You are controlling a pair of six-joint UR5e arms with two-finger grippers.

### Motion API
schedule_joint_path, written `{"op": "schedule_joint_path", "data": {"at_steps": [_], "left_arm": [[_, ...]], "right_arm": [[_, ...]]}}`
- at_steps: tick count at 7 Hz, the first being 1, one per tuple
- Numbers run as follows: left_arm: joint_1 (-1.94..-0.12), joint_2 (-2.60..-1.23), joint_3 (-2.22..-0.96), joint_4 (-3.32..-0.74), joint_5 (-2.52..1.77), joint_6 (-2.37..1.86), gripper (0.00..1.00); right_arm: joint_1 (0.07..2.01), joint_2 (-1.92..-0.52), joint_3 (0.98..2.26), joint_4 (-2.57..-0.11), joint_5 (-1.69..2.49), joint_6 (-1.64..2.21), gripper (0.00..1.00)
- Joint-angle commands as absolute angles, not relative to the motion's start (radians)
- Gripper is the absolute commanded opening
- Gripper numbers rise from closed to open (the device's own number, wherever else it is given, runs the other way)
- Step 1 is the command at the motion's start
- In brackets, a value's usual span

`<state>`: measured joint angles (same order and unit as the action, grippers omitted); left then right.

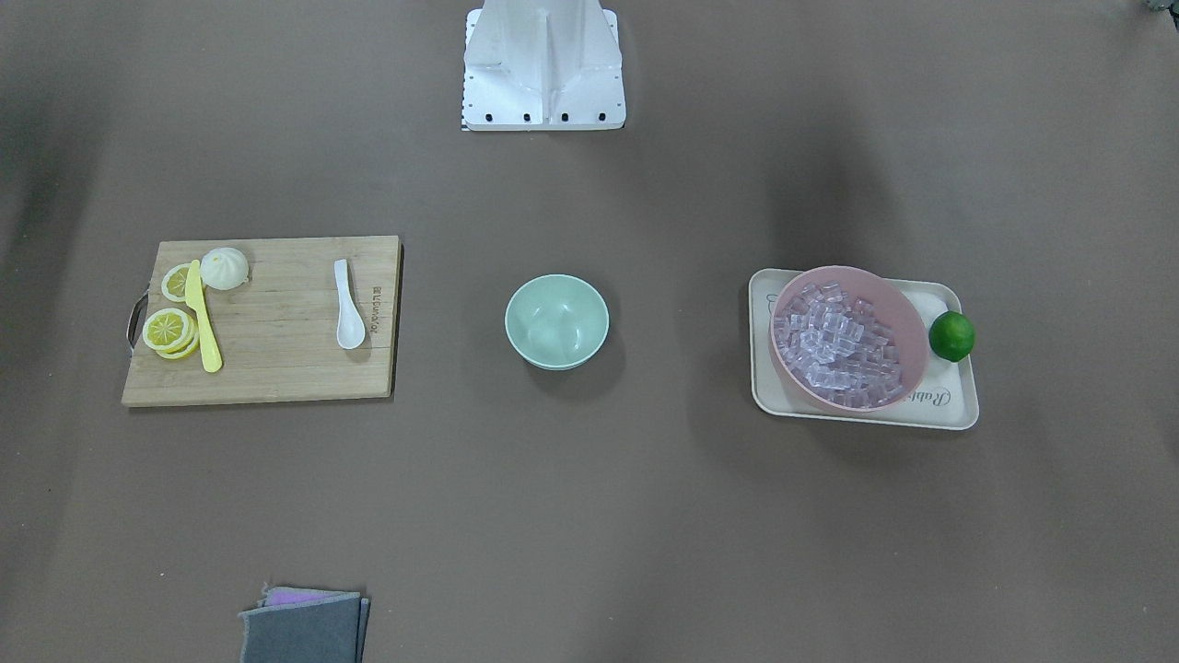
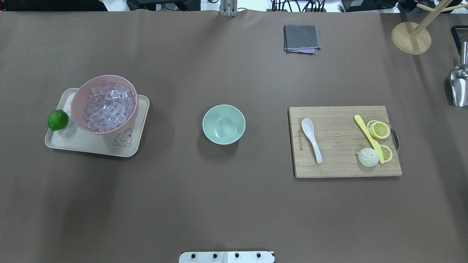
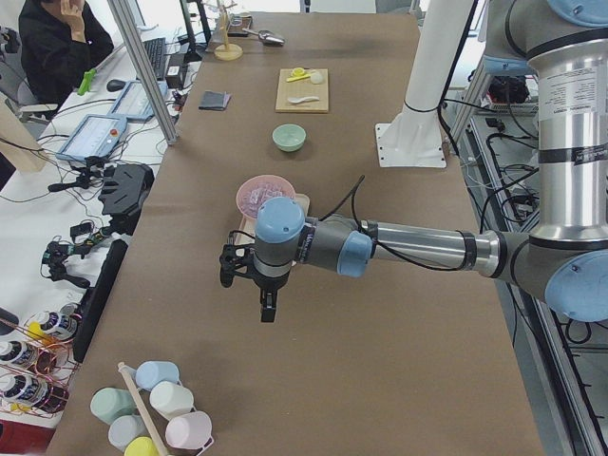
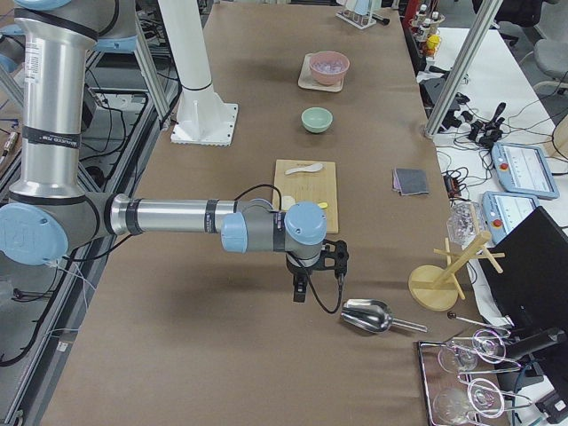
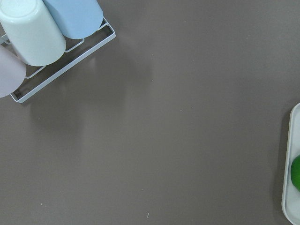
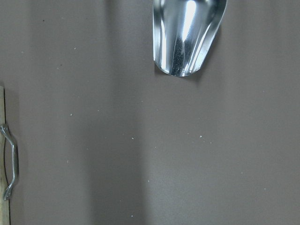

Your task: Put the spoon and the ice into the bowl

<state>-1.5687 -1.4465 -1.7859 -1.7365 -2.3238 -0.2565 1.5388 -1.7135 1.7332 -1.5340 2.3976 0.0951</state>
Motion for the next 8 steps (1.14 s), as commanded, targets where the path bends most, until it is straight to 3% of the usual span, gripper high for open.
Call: {"op": "schedule_joint_path", "data": {"at_steps": [1,5,8], "left_arm": [[-1.568,-1.448,-1.787,-1.736,-2.321,-0.259,0.98],[-1.565,-1.460,-1.787,-1.741,-2.329,-0.265,0.98],[-1.464,-1.639,-1.845,-1.762,-2.326,-0.272,0.98]], "right_arm": [[1.539,-1.715,1.733,-1.534,2.401,0.097,1.00],[1.529,-1.707,1.735,-1.534,2.404,0.097,1.00],[1.516,-1.700,1.740,-1.532,2.404,0.126,1.00]]}}
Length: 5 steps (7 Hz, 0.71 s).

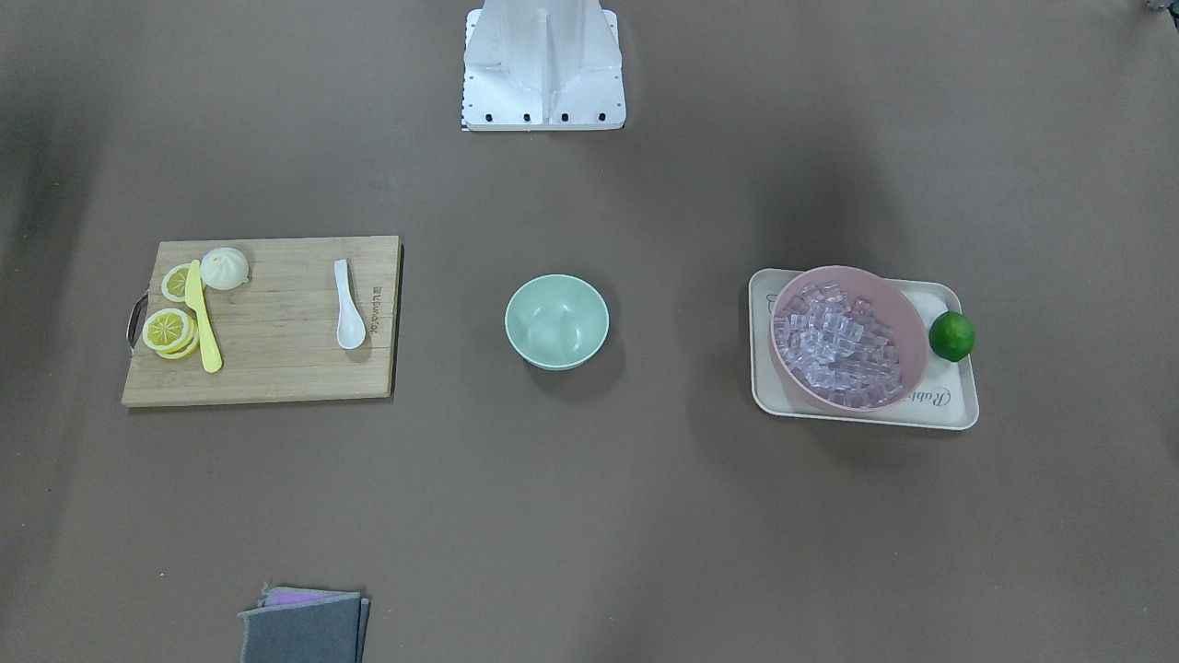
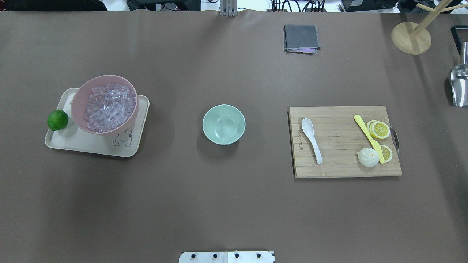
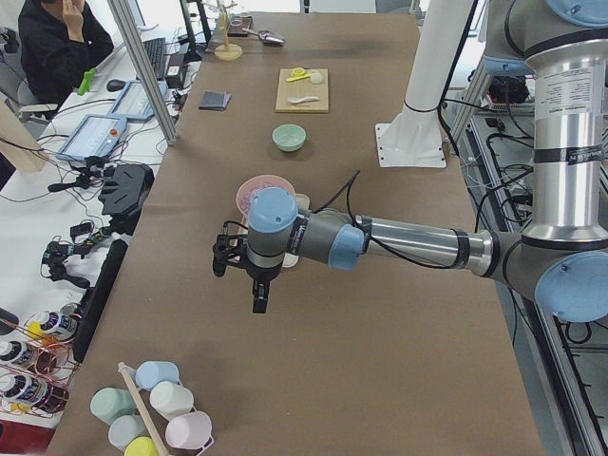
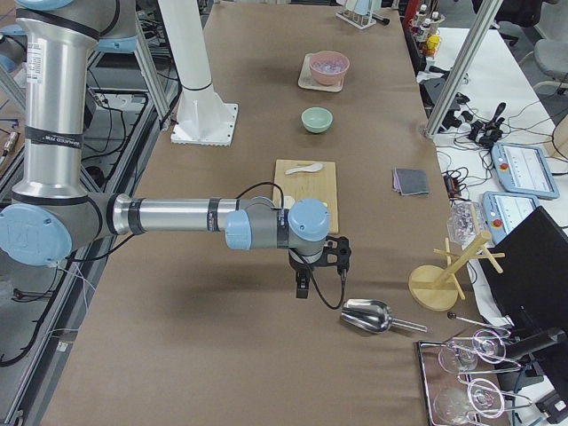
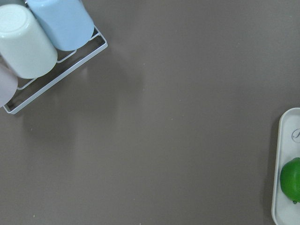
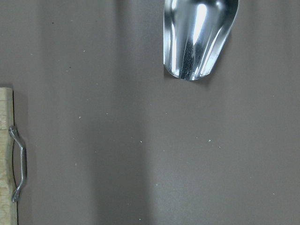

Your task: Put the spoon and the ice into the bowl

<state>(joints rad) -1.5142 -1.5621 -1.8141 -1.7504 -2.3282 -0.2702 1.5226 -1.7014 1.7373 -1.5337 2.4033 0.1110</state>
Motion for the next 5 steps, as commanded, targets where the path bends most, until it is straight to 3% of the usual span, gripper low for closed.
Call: {"op": "schedule_joint_path", "data": {"at_steps": [1,3,5], "left_arm": [[-1.395,-1.693,-1.841,-1.831,-2.326,-0.270,0.98],[-1.300,-1.750,-1.836,-2.018,-2.318,-0.441,0.98],[-1.235,-1.814,-1.809,-2.011,-2.310,-0.468,0.98]], "right_arm": [[1.509,-1.700,1.741,-1.531,2.404,0.136,1.00],[1.482,-1.677,1.736,-1.532,2.404,0.164,1.00],[1.479,-1.634,1.732,-1.525,2.501,0.172,1.00]]}}
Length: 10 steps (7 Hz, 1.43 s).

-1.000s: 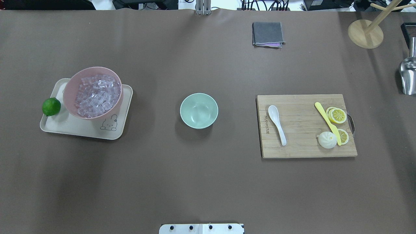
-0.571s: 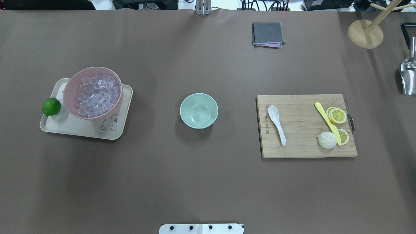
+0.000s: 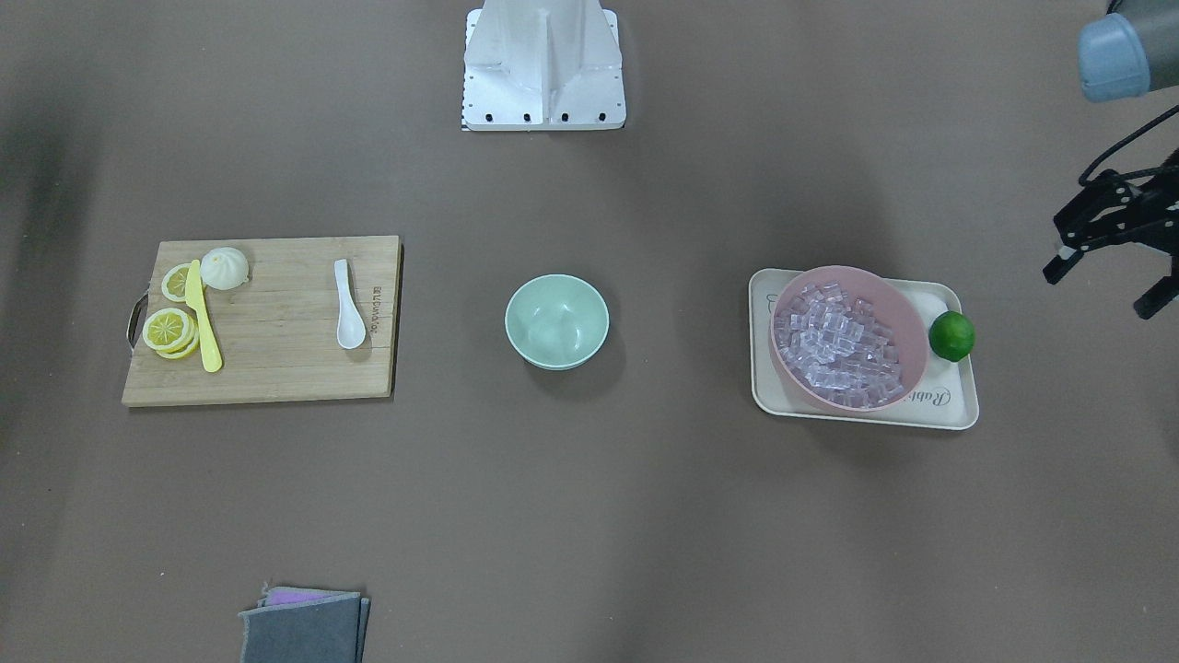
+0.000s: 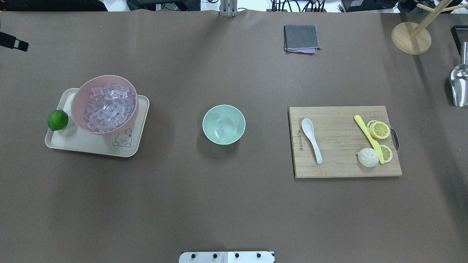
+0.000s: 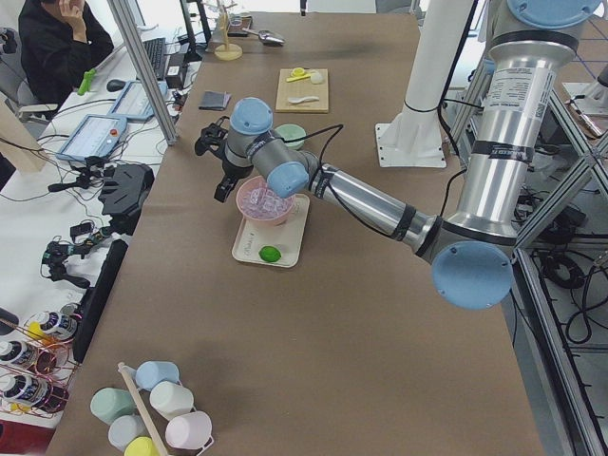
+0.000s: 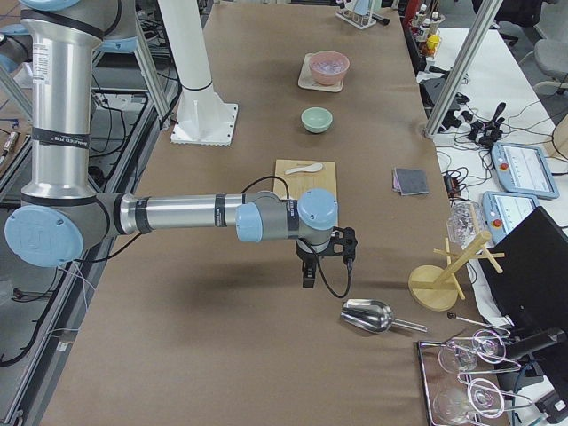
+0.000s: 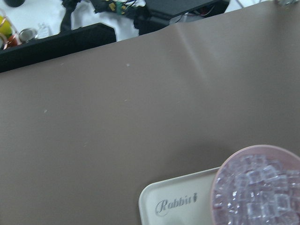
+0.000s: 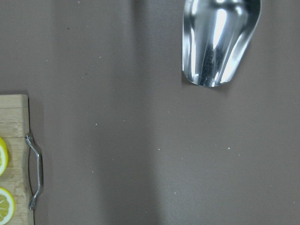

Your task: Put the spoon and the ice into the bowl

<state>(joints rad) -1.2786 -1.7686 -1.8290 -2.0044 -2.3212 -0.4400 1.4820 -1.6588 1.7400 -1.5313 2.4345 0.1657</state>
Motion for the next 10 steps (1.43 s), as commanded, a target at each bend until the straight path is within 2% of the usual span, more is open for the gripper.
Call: {"op": "schedule_joint_path", "data": {"at_steps": [1,3,6,10], "left_arm": [[-1.206,-1.818,-1.784,-2.022,-2.309,-0.463,0.98],[-1.110,-1.836,-1.796,-2.040,-2.219,-0.693,0.98],[-0.864,-1.845,-1.767,-2.149,-1.933,-0.903,0.98],[-0.842,-1.850,-1.637,-2.264,-1.917,-0.893,0.97]], "right_arm": [[1.479,-1.632,1.738,-1.522,2.502,0.169,1.00],[1.441,-1.591,1.755,-1.531,2.500,0.175,1.00],[1.431,-1.585,1.728,-1.519,2.477,0.176,1.00],[1.430,-1.575,1.743,-1.517,2.488,0.271,1.00]]}}
